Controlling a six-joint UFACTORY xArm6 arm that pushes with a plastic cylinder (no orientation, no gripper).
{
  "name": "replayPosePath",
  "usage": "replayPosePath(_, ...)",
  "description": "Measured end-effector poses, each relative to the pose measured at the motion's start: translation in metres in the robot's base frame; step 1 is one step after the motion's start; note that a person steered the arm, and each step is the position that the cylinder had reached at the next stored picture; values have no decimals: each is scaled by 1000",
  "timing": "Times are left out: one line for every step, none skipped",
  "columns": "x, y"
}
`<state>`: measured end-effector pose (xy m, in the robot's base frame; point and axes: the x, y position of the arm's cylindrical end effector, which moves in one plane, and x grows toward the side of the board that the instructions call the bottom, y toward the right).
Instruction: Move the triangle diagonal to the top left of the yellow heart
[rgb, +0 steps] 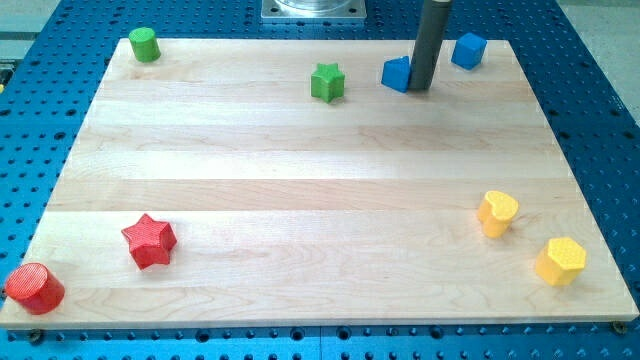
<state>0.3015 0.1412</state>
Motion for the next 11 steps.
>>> replayPosePath(5,0)
replayPosePath(16,-6)
replayPosePath(1,28)
replayPosePath(-30,22)
replayPosePath(-21,4)
replayPosePath(19,-20)
replayPosePath(49,-40)
replayPosePath(22,4)
replayPosePath(-27,2)
replayPosePath(-36,-9)
replayPosePath(-23,-20)
